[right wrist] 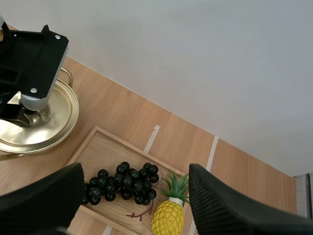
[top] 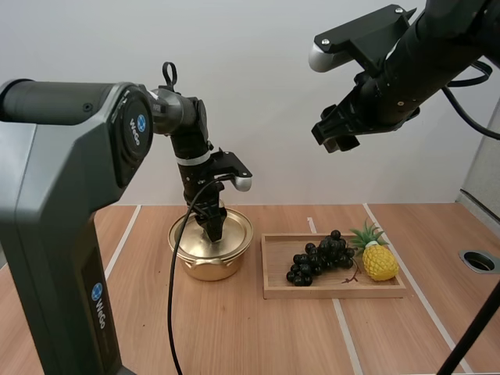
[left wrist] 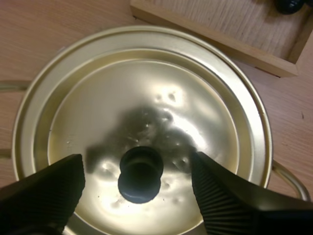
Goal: Open the pot, put the grape inside, and close it
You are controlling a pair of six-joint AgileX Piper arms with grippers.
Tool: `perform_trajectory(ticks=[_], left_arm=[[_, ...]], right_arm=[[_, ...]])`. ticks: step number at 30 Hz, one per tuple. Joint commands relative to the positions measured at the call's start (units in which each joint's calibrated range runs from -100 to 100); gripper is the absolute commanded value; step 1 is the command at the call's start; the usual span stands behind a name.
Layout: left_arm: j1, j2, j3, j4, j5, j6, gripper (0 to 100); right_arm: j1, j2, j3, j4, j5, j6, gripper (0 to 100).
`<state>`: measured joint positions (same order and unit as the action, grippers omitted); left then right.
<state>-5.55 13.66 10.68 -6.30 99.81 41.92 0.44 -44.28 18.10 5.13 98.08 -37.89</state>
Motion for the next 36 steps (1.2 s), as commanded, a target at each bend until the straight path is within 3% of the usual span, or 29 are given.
perform_trajectory(ticks=[1, 3, 5, 6, 16, 27, 36], left_arm=[[-0.15, -0.09, -0.64, 0.26, 0.19, 0.05, 99], [-0.15, -0.09, -0.78, 0.49, 0.19, 0.05, 57], [-0.15, -0.09, -1.27, 0.84, 0.19, 0.02, 6], [-0.15, -0.28, -1.27, 0.84, 0.19, 0.02, 0], [-0.15, -2.90, -5.24, 0.84, 0.19, -2.17, 0], [-0.15, -23.29, -19.93, 0.12, 0.19, -9.64, 0], [-0.15, -38.77, -37.58, 3.62, 0.19, -21.52, 0]], right_arm=[[-0.15, -0.32, -0.49, 0.12, 0.54, -0.46, 100], [-0.15, -0.32, -0.49, 0.54, 0.51, -0.46, 100], [-0.15, -0.32, -0.49, 0.69, 0.51, -0.46, 100], [-0.15, -0.32, -0.49, 1.08, 0.51, -0.46, 100], [-0.15, -0.32, -0.49, 1.86, 0.86, -0.46, 100], [-0.15, -0.19, -0.49, 1.86, 1.54, -3.44, 100], [-0.15, -0.19, -0.49, 2.00, 1.92, -13.99, 100]])
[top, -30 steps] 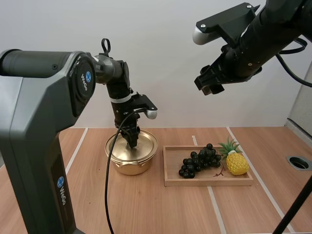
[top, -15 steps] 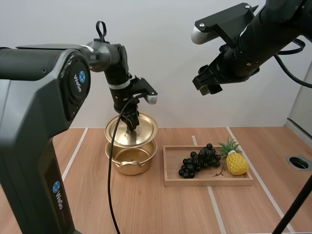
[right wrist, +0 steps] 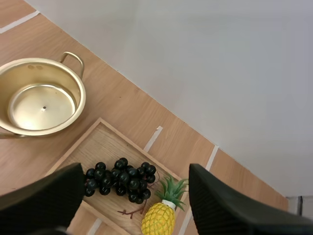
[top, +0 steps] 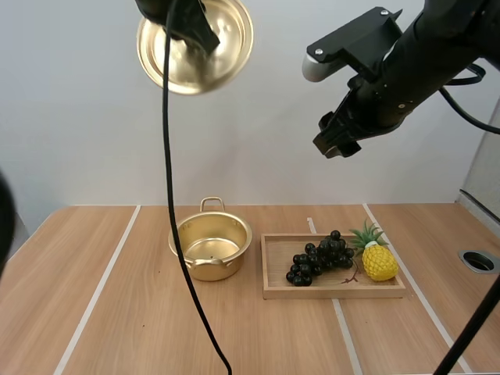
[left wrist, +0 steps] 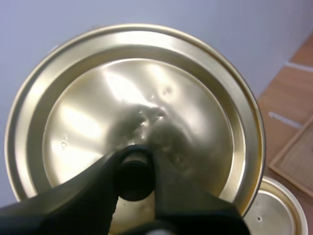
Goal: Open the pot, put the grape inside, and close it
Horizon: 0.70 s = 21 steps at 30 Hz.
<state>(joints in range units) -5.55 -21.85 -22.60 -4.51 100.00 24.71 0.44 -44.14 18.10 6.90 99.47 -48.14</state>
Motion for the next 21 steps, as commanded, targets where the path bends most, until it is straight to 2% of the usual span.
perform_trajectory(ticks=[1, 9, 14, 21], left_arm=[[-0.15, -4.48, -6.51, 3.25, 0.00, -6.21, 0], [-0.15, -8.78, -21.91, 17.43, -15.16, -18.61, 0], [-0.15, -8.52, -28.57, 17.93, -16.70, -22.11, 0], [-0.15, -8.52, -29.74, 18.01, -20.27, -23.09, 0]], right_arm=[[-0.15, -0.33, -0.49, 0.13, 0.53, -4.93, 100], [-0.15, -0.33, -0.31, -0.64, 0.53, -14.86, 100], [-0.15, 0.52, 0.54, -4.90, 0.53, -23.82, 100], [-0.15, 6.20, 8.78, -9.30, 0.53, -32.70, 100]])
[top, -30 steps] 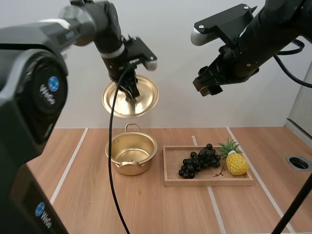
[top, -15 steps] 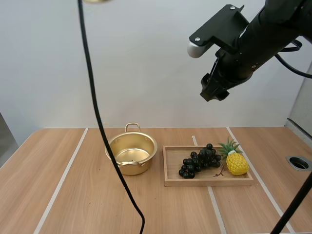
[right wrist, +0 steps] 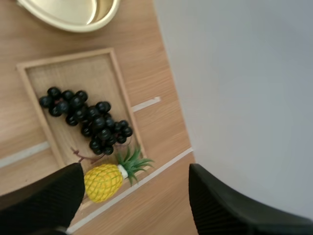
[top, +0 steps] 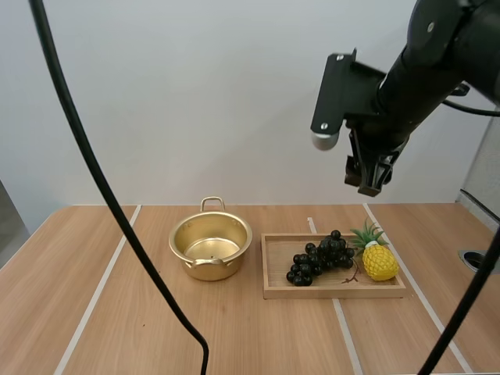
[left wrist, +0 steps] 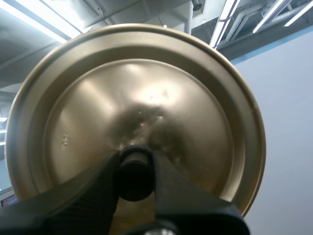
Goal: Open the pot, put the grape inside, and close it
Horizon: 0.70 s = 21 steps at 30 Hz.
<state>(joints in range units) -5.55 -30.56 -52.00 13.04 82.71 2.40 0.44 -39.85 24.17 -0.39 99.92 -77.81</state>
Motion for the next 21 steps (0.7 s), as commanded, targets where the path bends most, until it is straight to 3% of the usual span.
perform_trajectory(ticks=[1, 17, 21], left_arm=[[-0.15, 0.08, -0.33, 0.45, -3.42, -0.77, 0], [-0.15, 0.07, -0.33, 0.45, -3.42, -0.77, 0], [-0.15, 0.07, -0.33, 0.45, -3.42, -0.77, 0]], right_arm=[[-0.15, 2.83, 3.65, -2.68, 0.08, -3.53, 100], [-0.15, 23.32, 6.20, -3.87, 0.08, -10.15, 100], [-0.15, 29.59, 5.92, -6.72, -5.97, -10.50, 100]])
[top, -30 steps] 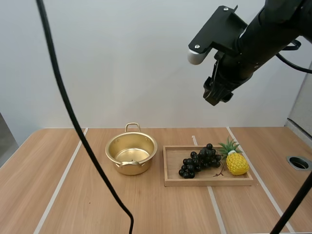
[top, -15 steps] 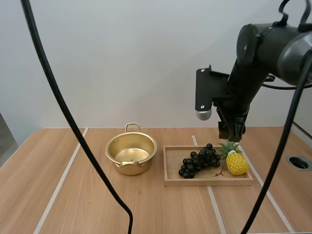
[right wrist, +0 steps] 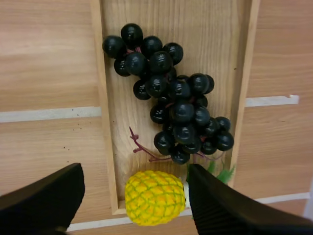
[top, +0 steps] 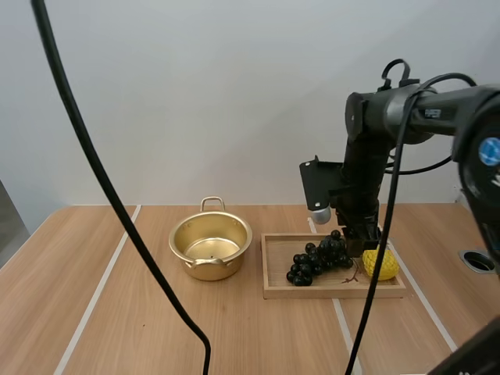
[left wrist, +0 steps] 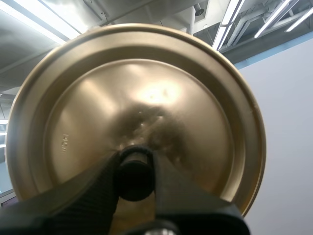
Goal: Open the pot, put the grape inside, and close it
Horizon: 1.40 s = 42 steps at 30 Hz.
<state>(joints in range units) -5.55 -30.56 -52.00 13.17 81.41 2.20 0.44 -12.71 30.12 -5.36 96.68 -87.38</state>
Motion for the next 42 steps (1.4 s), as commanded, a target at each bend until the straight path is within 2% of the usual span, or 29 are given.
perform_trajectory(ticks=[1, 11, 15, 20, 25, 32, 40, 41, 42], left_arm=[[-0.15, 0.07, -0.33, 0.32, -2.13, -0.58, 0], [-0.15, 0.07, -0.33, 0.32, -2.13, -0.58, 0], [-0.15, 0.07, -0.33, 0.32, -2.13, -0.58, 0], [-0.15, 0.30, -0.33, 0.32, -2.10, -0.58, 0], [-0.15, 0.63, -0.33, 0.49, -2.10, -0.58, 0], [-0.15, 0.74, -0.33, 0.78, -2.10, -0.58, 0], [-0.15, 0.74, -0.33, 0.78, -2.10, -0.58, 0], [-0.15, 0.74, -0.33, 0.78, -2.10, -0.58, 0], [-0.15, 0.74, -0.33, 0.78, -2.10, -0.58, 0]], right_arm=[[-0.15, 3.65, -0.16, -2.47, -3.32, -1.36, 100], [-0.15, 13.94, -6.23, -1.89, -11.08, -2.84, 100], [-0.15, 15.84, -7.29, 0.07, -10.28, -4.00, 100], [-0.15, 17.07, -7.29, 3.83, -2.32, -5.56, 100], [-0.15, 18.38, -7.29, 5.97, -2.14, -6.72, 100], [-0.15, 22.90, -7.17, 5.97, -2.52, -6.61, 100], [-0.15, 23.61, -7.17, 5.36, -2.91, -6.52, 100], [-0.15, 23.61, -7.17, 5.36, -2.64, -6.30, 93], [-0.15, 23.61, -7.17, 5.36, -2.16, -6.16, 72]])
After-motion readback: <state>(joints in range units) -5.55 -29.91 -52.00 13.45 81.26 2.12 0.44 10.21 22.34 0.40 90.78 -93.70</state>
